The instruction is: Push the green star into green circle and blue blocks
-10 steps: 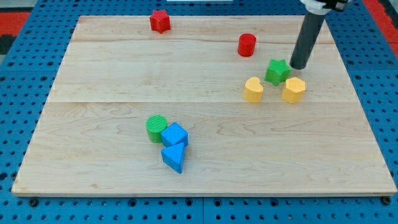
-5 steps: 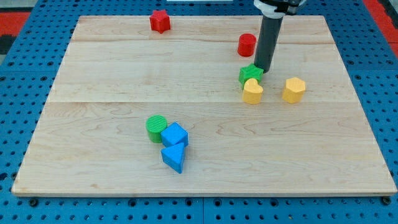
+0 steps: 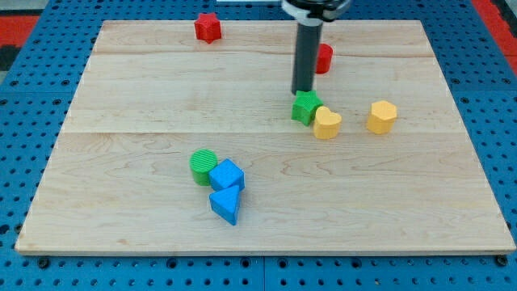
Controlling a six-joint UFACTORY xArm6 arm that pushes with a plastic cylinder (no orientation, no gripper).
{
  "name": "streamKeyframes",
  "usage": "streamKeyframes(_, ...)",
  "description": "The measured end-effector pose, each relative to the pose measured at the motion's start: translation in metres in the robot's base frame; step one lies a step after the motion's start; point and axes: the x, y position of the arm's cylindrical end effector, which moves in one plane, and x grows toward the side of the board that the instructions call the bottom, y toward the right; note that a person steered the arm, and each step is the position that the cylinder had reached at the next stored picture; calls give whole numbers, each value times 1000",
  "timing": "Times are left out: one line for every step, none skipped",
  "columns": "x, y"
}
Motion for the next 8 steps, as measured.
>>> streamKeyframes(0,-24)
streamKeyframes(-10,15)
streamKeyframes(-21,81)
streamKeyframes(4,76)
streamKeyframes(18,25)
streamKeyframes(22,-29)
streamKeyframes(25,-71)
streamKeyframes(11,-64)
